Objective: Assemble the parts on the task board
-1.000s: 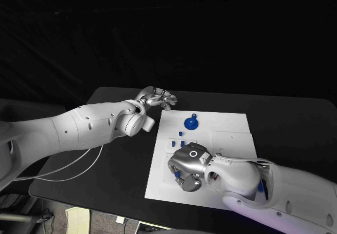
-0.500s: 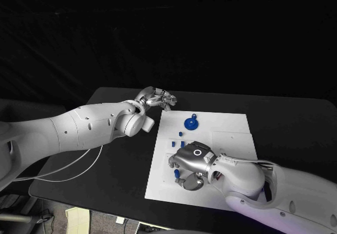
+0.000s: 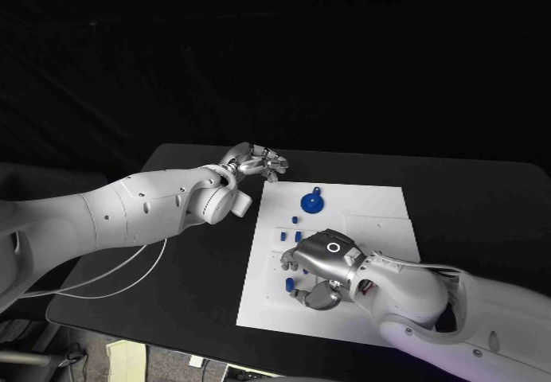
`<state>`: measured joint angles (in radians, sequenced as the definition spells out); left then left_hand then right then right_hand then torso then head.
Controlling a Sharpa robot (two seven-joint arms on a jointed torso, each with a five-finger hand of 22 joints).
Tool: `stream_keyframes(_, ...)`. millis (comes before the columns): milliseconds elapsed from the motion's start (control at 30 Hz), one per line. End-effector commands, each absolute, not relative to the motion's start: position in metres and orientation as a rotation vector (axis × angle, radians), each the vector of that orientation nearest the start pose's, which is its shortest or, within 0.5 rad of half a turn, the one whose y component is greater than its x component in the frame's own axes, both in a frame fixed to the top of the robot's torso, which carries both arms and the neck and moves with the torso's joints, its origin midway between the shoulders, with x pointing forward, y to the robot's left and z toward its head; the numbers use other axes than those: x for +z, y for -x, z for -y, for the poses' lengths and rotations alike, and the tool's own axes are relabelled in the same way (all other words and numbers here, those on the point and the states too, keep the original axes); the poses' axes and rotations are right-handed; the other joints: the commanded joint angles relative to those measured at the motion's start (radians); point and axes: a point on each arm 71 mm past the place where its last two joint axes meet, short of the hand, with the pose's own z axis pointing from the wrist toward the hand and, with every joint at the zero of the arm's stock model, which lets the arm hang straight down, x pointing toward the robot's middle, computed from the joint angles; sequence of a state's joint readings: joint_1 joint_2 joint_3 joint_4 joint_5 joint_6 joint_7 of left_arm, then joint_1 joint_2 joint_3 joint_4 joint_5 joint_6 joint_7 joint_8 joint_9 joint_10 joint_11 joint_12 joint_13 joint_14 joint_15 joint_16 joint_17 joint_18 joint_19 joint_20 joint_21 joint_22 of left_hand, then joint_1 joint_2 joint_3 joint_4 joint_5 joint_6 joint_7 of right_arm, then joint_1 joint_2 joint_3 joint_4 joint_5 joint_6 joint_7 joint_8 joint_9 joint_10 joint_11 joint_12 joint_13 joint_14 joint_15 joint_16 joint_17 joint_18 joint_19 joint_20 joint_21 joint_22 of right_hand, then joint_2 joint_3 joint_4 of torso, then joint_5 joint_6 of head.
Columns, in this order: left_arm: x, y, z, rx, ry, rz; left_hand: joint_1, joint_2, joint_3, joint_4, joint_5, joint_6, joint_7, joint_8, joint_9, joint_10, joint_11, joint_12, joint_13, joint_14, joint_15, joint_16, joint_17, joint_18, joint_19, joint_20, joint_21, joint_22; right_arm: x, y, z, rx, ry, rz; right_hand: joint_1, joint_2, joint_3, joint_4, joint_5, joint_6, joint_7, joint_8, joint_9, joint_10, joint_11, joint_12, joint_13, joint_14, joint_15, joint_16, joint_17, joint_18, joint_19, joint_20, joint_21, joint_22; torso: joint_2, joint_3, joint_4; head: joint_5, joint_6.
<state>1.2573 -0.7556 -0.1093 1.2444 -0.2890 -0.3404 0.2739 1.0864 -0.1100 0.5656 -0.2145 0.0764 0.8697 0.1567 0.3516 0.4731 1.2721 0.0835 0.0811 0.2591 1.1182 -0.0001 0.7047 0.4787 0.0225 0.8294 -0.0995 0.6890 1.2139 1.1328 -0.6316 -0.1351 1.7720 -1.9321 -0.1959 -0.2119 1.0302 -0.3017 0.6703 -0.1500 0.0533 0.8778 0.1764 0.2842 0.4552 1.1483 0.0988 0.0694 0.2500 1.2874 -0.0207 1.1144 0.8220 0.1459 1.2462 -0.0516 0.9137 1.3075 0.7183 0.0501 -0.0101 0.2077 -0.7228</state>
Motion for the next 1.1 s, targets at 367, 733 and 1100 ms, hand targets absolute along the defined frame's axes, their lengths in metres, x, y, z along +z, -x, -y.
stream_keyframes(367,-0.190,-0.540,-0.254,-1.180,0.875,-1.506,-0.001,0.010,0.002,-0.006,0.004,-0.008,0.000,0.004,-0.001,0.003,0.002,-0.005,-0.001,0.007,-0.002,-0.006,0.002,0.021,0.009,-0.001,-0.006,0.002,-0.170,-0.417,0.099,0.956,0.377,-1.660,-0.071,0.019,-0.085,0.033,0.062,0.015,-0.016,0.015,0.001,0.138,-0.044,0.085,0.040,0.009,-0.036,0.009,0.002,0.116,0.008,-0.010,0.005,0.019,-0.001,0.0000,-0.0039,-0.037,0.046)
stream_keyframes(733,-0.194,-0.540,-0.251,-1.190,0.907,-1.510,-0.005,0.010,0.000,-0.004,0.004,-0.008,0.001,0.005,-0.002,0.004,0.002,-0.005,-0.001,0.008,-0.002,-0.008,0.006,0.020,0.009,0.000,-0.007,0.003,-0.168,-0.466,0.180,0.739,0.050,-1.970,-0.042,0.040,-0.125,0.087,0.081,0.046,-0.068,0.032,0.032,0.083,-0.104,0.680,0.633,0.022,-0.088,0.060,0.045,0.116,0.019,-0.025,0.045,0.025,-0.017,-0.0017,-0.0185,-0.090,0.076)
stream_keyframes(1100,-0.196,-0.537,-0.251,-1.194,0.909,-1.517,-0.008,0.008,-0.002,-0.004,0.004,-0.008,0.000,0.006,-0.002,0.003,0.002,-0.005,-0.001,0.009,-0.002,-0.010,0.008,0.020,0.010,0.000,-0.007,0.004,-0.195,-0.451,0.220,0.563,-0.156,-2.328,-0.080,0.140,-0.138,0.118,0.115,0.071,-0.079,0.056,0.098,0.017,-0.112,0.941,0.870,0.008,-0.102,0.131,0.133,0.116,0.004,-0.035,0.111,0.024,-0.034,0.0054,-0.0250,-0.132,0.071)
